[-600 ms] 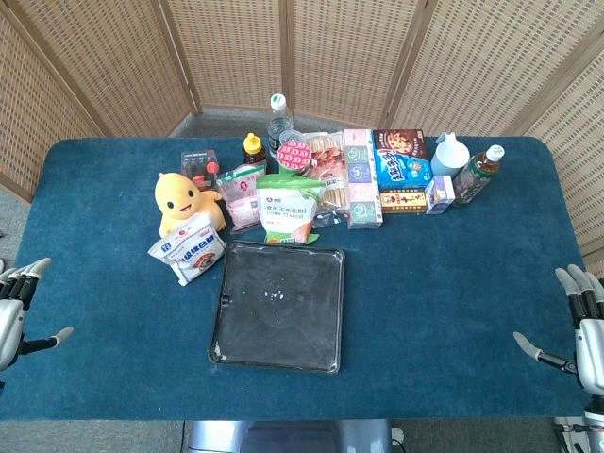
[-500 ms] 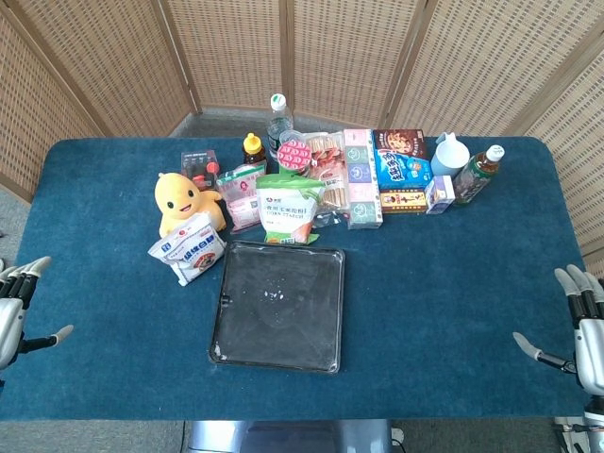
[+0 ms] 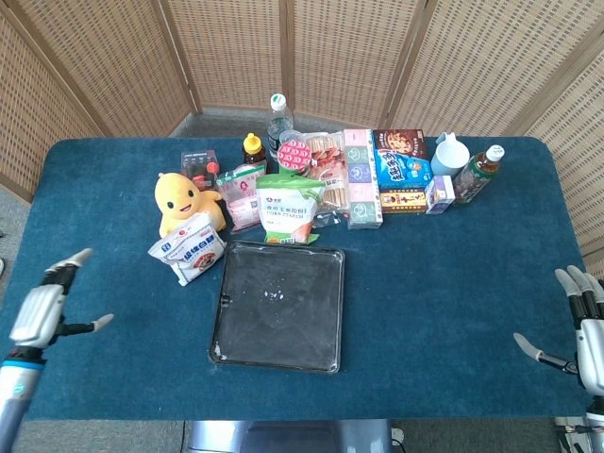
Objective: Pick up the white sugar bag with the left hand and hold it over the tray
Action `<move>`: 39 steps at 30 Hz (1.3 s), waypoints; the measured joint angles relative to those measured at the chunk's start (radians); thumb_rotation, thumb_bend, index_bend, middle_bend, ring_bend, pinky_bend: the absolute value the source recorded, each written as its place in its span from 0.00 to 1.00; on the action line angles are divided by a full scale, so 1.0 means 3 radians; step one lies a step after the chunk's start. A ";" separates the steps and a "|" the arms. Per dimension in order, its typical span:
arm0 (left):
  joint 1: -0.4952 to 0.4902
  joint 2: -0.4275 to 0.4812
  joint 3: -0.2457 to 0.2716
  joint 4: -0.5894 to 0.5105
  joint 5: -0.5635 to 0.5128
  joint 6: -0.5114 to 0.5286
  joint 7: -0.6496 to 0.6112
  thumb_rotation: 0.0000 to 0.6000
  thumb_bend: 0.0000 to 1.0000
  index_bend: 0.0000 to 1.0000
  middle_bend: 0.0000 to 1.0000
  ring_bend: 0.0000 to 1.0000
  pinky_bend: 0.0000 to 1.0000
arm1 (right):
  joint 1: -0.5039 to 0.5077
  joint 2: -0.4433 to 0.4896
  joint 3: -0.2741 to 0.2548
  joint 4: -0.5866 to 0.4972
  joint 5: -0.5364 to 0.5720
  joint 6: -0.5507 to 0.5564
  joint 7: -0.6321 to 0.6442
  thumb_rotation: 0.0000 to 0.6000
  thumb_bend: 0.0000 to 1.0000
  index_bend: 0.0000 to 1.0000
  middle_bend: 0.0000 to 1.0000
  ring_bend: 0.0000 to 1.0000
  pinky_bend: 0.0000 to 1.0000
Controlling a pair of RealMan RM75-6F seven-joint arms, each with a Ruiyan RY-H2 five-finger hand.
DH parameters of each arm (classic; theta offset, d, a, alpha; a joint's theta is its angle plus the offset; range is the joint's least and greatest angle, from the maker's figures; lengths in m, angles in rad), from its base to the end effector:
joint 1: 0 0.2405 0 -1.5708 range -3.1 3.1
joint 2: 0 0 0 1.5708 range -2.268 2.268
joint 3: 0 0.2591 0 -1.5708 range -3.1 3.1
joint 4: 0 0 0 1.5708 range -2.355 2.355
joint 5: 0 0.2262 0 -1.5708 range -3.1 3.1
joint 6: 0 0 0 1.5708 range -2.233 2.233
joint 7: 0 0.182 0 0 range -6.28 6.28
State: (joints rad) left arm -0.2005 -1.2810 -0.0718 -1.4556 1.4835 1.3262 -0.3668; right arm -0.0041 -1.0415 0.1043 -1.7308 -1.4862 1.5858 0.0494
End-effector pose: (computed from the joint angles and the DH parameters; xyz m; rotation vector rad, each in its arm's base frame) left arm -0.3191 0.2634 0.0849 -1.3506 -1.2486 -1.1575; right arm -0.3093 -0.2023 0.1858 1.2155 -0.9064 1.0017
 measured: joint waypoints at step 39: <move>-0.0608 -0.1037 -0.0483 0.0113 -0.1177 -0.0761 0.0769 1.00 0.11 0.10 0.12 0.14 0.12 | 0.0021 0.0045 0.0006 0.0046 0.0068 -0.0099 0.0210 0.63 0.00 0.04 0.00 0.00 0.00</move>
State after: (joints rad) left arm -0.3829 -1.5920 -0.2168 -1.4218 1.1304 1.0980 -0.1360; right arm 0.0022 -1.0281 0.1062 -1.7169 -1.4658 1.5562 0.1125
